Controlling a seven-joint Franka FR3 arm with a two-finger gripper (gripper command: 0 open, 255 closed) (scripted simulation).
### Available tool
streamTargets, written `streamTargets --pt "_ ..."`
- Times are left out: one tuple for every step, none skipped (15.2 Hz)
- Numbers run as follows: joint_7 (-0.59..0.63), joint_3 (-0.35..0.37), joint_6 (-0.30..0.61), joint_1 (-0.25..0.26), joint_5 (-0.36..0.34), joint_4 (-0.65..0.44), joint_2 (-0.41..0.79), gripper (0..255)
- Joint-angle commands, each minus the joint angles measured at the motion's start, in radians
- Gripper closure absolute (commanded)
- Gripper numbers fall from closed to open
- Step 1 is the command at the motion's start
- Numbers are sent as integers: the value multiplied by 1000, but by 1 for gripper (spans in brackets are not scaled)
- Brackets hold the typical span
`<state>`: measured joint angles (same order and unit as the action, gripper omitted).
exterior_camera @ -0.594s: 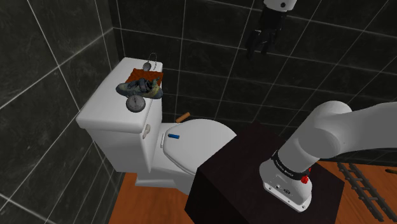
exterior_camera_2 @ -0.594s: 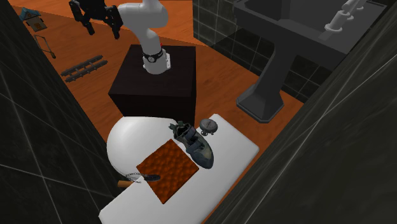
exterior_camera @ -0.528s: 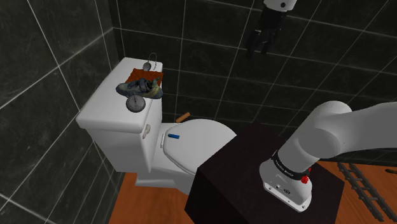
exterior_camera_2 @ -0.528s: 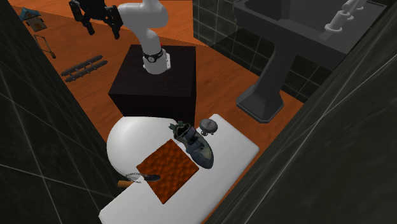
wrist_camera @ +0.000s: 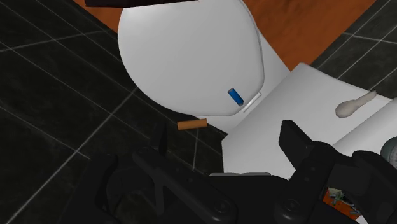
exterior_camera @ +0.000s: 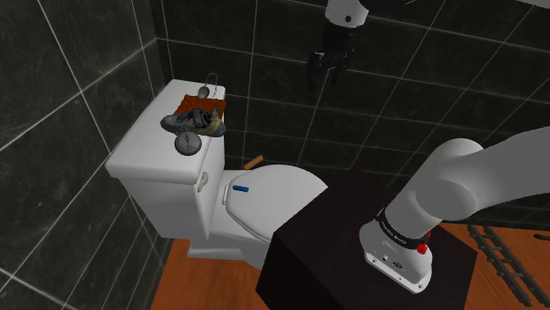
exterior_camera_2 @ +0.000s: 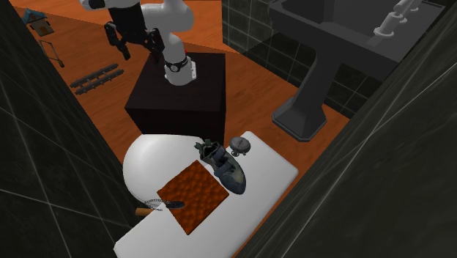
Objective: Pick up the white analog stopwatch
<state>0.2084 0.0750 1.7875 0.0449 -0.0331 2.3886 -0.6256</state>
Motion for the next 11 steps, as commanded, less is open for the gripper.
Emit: streamTargets --pt "32 28 39 11 14 -19 62 0" --pt "49 42 54 17 20 -30 91 0" --pt "65 56 69 23 25 -42 121 0" --pt "82 70 84 28 30 -55 152 0" --pt "98 84 98 32 33 -69 183 0" --pt "115 97 112 37 36 -85 214 0" --pt "131 111 125 42 37 -102 246 0" --pt "148 124 137 46 38 -120 279 0" --pt "165 137 149 50 38 -139 312 0" --pt "182 150 159 54 36 -159 345 0" --pt "199 162 169 58 34 -180 379 0"
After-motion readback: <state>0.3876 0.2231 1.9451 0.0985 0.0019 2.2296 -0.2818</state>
